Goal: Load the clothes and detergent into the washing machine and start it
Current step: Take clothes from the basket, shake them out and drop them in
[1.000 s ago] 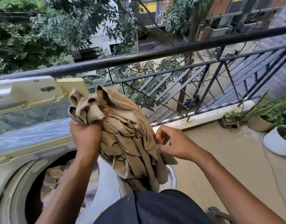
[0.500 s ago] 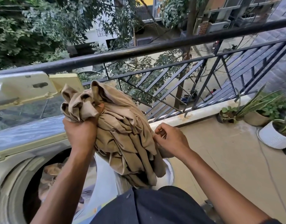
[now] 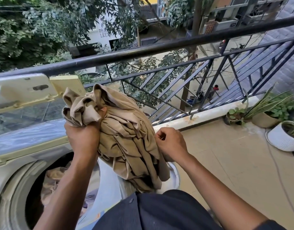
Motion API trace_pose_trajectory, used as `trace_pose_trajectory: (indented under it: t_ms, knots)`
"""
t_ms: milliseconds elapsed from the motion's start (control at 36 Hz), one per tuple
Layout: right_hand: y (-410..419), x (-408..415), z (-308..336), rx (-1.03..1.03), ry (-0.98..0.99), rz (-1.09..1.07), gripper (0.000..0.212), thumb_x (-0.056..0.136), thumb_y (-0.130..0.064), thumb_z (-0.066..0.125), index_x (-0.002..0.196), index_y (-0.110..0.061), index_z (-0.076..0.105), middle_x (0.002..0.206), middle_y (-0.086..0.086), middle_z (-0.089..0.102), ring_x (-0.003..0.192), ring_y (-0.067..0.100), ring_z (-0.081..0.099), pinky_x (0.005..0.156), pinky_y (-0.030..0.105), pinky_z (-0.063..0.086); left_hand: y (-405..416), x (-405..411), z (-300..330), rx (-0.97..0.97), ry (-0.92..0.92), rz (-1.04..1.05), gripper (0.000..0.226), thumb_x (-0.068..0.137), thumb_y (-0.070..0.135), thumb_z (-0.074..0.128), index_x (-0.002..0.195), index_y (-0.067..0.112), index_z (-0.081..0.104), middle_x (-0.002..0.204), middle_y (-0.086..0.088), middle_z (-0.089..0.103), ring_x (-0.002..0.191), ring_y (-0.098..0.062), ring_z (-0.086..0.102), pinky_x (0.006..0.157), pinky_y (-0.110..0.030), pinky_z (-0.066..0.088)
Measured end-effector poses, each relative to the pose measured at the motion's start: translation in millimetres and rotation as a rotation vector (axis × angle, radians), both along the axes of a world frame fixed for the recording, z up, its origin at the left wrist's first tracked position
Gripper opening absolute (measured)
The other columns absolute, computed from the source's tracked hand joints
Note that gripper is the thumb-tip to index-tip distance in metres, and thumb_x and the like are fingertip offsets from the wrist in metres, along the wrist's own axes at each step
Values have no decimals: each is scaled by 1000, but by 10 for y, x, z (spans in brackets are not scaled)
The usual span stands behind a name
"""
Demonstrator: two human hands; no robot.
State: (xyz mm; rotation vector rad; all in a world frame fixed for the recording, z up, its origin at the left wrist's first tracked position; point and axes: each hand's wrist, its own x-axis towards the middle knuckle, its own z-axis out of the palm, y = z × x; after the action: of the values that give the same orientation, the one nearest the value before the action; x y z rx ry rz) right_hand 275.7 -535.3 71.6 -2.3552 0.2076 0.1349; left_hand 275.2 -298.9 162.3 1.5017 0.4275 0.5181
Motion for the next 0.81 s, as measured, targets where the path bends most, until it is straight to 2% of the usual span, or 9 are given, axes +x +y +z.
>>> trace_pose_trajectory:
  t_ms: [139, 222, 278, 361, 472, 556, 639, 722, 806]
  knots:
    - [-99, 35, -79, -18, 85, -95, 18, 81, -34, 68, 68, -21, 68, 71, -11, 70, 73, 16, 67, 68, 34, 58, 34, -6, -20, -17, 7, 21, 51, 61, 43, 93, 106, 24, 78, 107, 1, 80, 105, -23, 76, 96, -53, 61]
    - [-281, 36, -215, -116, 150, -178, 32, 82, -48, 69, 69, -19, 65, 72, -9, 68, 70, 20, 65, 60, 30, 51, 47, -11, -15, -26, 3, 37, 49, 60, 42, 93, 104, 27, 77, 107, 2, 80, 104, -20, 76, 96, -50, 61]
    - [-447, 10, -359, -245, 217, -206, 40, 85, -57, 65, 69, -20, 60, 77, -4, 68, 70, 23, 63, 59, 29, 47, 55, -14, -10, -37, -1, 50, 56, 58, 43, 92, 109, 24, 77, 108, 3, 80, 104, -19, 76, 95, -49, 62]
    - [-739, -96, -603, -438, 343, -210, 30, 91, -50, 60, 85, -21, 63, 98, 6, 71, 81, 30, 63, 68, 31, 48, 88, 0, -26, -44, 4, 73, 61, 57, 43, 92, 112, 20, 77, 109, 2, 80, 105, -19, 76, 96, -48, 62]
    - [-1103, -306, -875, -503, 493, -226, 32, 94, -48, 61, 107, -18, 63, 117, 9, 69, 103, 32, 67, 75, 32, 47, 114, 8, -10, -53, 15, 103, 39, 60, 40, 89, 96, 29, 77, 101, 7, 80, 99, -13, 76, 91, -41, 62]
    - [-1266, -394, -938, -498, 554, -281, 26, 91, -37, 62, 109, -18, 62, 119, 8, 68, 106, 30, 66, 76, 30, 46, 102, -4, 9, -79, 13, 137, 28, 63, 32, 84, 89, 32, 72, 91, 17, 76, 82, 6, 71, 79, -25, 57]
    - [-1269, -346, -879, -494, 496, -313, 20, 92, -31, 60, 107, -18, 64, 116, 9, 69, 104, 32, 66, 77, 31, 49, 66, -7, 1, -71, 15, 157, 25, 69, 27, 84, 89, 33, 71, 87, 22, 74, 77, 12, 68, 73, -17, 54]
    - [-1084, -215, -711, -357, 371, -236, 16, 90, -36, 61, 99, -22, 64, 106, 5, 70, 101, 33, 68, 76, 31, 51, 30, 1, -17, -56, 26, 169, 25, 81, 16, 85, 86, 34, 68, 85, 23, 71, 73, 15, 66, 72, -16, 53]
    - [-810, -130, -524, -78, 197, -33, 18, 79, -43, 70, 93, -34, 64, 90, -12, 71, 87, 20, 69, 74, 34, 57, 3, -12, 11, -51, 53, 186, 26, 74, 25, 87, 85, 36, 66, 86, 22, 70, 77, 11, 66, 79, -23, 54]
